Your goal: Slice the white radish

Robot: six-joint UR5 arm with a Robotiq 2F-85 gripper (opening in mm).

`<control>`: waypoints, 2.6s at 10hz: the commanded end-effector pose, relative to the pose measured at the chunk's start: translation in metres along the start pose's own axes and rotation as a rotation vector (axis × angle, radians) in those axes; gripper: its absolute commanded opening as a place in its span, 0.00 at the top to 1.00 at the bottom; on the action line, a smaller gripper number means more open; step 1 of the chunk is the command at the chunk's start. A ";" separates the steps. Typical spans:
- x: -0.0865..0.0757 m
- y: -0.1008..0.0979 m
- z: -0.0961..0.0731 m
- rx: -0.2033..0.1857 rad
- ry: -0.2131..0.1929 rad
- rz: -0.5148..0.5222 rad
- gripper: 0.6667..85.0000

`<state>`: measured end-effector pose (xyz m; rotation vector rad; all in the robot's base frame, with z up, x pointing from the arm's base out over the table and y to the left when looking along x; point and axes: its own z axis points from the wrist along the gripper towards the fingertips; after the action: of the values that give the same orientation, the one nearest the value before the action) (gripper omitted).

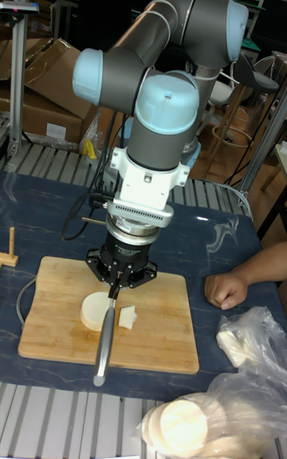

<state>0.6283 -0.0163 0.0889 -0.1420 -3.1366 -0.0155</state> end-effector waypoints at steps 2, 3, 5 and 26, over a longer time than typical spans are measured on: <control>-0.002 0.003 0.002 -0.010 -0.005 0.007 1.00; -0.002 0.002 0.002 -0.005 -0.006 0.005 1.00; 0.000 0.003 0.002 0.000 0.000 0.001 1.00; -0.015 0.003 0.027 0.016 -0.042 0.009 1.00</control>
<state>0.6404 -0.0168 0.0647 -0.1443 -3.1653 0.0368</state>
